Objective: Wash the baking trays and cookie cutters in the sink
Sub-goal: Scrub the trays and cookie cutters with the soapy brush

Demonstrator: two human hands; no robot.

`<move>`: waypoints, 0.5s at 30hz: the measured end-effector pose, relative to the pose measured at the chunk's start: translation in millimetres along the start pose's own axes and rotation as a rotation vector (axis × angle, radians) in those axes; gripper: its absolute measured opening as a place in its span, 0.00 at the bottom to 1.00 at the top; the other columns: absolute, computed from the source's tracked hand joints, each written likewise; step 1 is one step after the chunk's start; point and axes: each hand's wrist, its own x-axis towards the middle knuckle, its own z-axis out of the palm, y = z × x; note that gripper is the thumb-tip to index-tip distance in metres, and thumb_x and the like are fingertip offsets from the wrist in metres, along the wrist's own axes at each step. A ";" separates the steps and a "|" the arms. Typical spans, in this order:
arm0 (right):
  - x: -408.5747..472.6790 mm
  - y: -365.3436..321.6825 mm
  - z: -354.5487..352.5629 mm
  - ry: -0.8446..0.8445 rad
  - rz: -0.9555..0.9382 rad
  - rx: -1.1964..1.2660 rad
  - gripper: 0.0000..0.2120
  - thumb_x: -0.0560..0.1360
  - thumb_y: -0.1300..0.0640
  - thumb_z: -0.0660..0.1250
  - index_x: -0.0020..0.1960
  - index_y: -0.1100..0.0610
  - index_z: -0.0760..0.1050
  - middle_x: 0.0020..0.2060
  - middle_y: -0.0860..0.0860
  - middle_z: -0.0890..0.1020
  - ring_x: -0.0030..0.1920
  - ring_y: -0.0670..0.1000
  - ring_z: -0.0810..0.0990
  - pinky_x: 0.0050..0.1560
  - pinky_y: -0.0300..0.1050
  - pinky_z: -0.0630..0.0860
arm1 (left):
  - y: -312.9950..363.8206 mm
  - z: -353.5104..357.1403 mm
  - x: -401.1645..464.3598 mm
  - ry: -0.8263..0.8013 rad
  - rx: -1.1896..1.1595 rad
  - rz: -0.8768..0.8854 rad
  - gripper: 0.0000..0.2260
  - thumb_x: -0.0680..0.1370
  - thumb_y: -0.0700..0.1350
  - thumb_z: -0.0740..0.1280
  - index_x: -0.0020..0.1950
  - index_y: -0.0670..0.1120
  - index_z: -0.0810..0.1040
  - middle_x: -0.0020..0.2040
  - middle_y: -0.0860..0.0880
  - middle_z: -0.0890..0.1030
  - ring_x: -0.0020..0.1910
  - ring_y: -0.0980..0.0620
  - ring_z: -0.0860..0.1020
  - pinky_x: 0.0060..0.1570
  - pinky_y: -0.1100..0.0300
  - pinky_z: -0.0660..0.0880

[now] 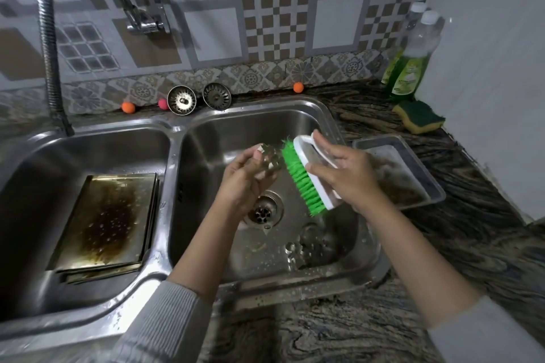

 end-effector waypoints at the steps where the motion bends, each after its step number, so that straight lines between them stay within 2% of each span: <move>1: 7.1 -3.6 0.8 0.041 0.000 0.031 0.28 0.68 0.60 0.75 0.67 0.51 0.73 0.63 0.43 0.75 0.60 0.38 0.75 0.62 0.41 0.73 | -2.2 0.9 -3.0 -0.023 0.043 -0.010 0.06 0.79 0.38 0.61 0.54 0.44 0.76 0.44 0.46 0.82 0.39 0.49 0.83 0.44 0.55 0.81; 3: 18.4 -11.6 10.5 0.069 -0.012 0.044 0.29 0.67 0.59 0.75 0.66 0.51 0.73 0.62 0.42 0.75 0.57 0.38 0.76 0.58 0.37 0.74 | -8.4 5.4 -6.5 -0.057 0.071 -0.018 0.07 0.79 0.37 0.61 0.54 0.42 0.76 0.43 0.46 0.82 0.38 0.50 0.83 0.45 0.52 0.81; 6: 12.8 -13.1 36.5 0.043 -0.019 0.010 0.29 0.67 0.56 0.74 0.67 0.48 0.72 0.59 0.41 0.76 0.52 0.36 0.76 0.50 0.31 0.72 | -7.3 5.9 -4.8 0.003 0.040 0.006 0.10 0.79 0.36 0.61 0.59 0.37 0.73 0.40 0.45 0.80 0.33 0.51 0.77 0.35 0.55 0.81; 8: -2.1 -4.0 46.4 0.048 -0.015 0.020 0.29 0.68 0.57 0.74 0.68 0.49 0.71 0.58 0.40 0.76 0.52 0.36 0.77 0.52 0.32 0.73 | -3.3 -1.5 -4.0 0.068 0.051 0.018 0.11 0.79 0.36 0.61 0.62 0.36 0.72 0.39 0.45 0.79 0.32 0.51 0.75 0.33 0.59 0.79; 11: -22.5 14.3 46.7 -0.071 0.025 0.002 0.29 0.69 0.62 0.74 0.68 0.52 0.71 0.61 0.40 0.74 0.55 0.34 0.75 0.60 0.35 0.74 | -0.8 -17.3 -5.6 0.155 0.041 0.035 0.04 0.80 0.36 0.61 0.52 0.41 0.75 0.32 0.49 0.79 0.24 0.57 0.75 0.27 0.63 0.76; 12: -26.9 18.7 44.1 -0.099 0.048 -0.005 0.29 0.68 0.62 0.74 0.67 0.52 0.72 0.61 0.40 0.74 0.56 0.34 0.75 0.61 0.39 0.74 | -0.2 -22.2 -5.4 0.176 0.044 0.029 0.03 0.79 0.37 0.63 0.50 0.43 0.75 0.33 0.49 0.79 0.25 0.57 0.76 0.29 0.62 0.77; 15: -25.0 22.6 33.4 -0.077 0.107 0.009 0.28 0.67 0.59 0.75 0.65 0.46 0.74 0.63 0.43 0.76 0.56 0.40 0.79 0.60 0.46 0.76 | 0.6 -34.4 -3.0 0.174 0.100 -0.026 0.05 0.76 0.39 0.68 0.47 0.48 0.74 0.39 0.49 0.80 0.32 0.53 0.78 0.43 0.53 0.78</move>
